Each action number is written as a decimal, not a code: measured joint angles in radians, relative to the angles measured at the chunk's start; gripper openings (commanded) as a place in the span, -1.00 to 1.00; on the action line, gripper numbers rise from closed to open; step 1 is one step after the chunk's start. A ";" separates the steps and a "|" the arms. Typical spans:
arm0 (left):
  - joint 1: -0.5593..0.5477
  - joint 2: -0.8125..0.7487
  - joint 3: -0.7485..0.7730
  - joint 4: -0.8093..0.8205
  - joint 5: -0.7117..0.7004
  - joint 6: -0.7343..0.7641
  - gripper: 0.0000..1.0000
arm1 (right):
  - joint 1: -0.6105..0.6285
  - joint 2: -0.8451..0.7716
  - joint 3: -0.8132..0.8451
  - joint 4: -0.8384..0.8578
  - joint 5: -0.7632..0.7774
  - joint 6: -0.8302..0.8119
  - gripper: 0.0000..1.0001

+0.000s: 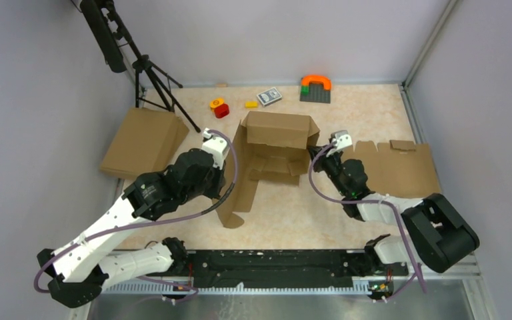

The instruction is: Fold the paper box

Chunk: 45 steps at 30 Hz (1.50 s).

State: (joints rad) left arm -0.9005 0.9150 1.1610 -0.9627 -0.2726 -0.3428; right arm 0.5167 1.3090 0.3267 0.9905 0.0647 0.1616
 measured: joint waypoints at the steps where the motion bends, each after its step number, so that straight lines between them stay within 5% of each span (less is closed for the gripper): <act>1: 0.002 -0.004 -0.006 0.009 0.010 0.002 -0.92 | 0.001 0.003 0.000 0.006 0.000 0.004 -0.94; 25: 0.031 -0.075 -0.090 0.153 0.311 0.048 -0.90 | 0.076 0.024 0.017 0.008 0.213 0.085 -1.00; 30: 0.035 -0.072 -0.114 0.203 0.336 0.035 -0.76 | 0.098 0.024 0.023 -0.004 0.244 0.085 -1.00; 33: 0.036 -0.065 -0.116 0.207 0.333 0.023 -0.30 | 0.099 0.023 0.023 -0.004 0.255 0.076 -1.00; 38: 0.036 -0.056 -0.116 0.203 0.327 0.008 0.92 | 0.103 0.013 0.021 -0.015 0.261 0.049 -1.00; 45: 0.037 -0.109 -0.095 0.153 0.272 -0.011 0.97 | 0.103 0.006 0.020 -0.020 0.267 0.025 -1.00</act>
State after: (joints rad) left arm -0.8635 0.8062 1.0664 -0.8093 -0.0010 -0.3542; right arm 0.6197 1.3155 0.3470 0.9703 0.3317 0.1864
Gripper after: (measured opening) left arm 0.985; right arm 0.008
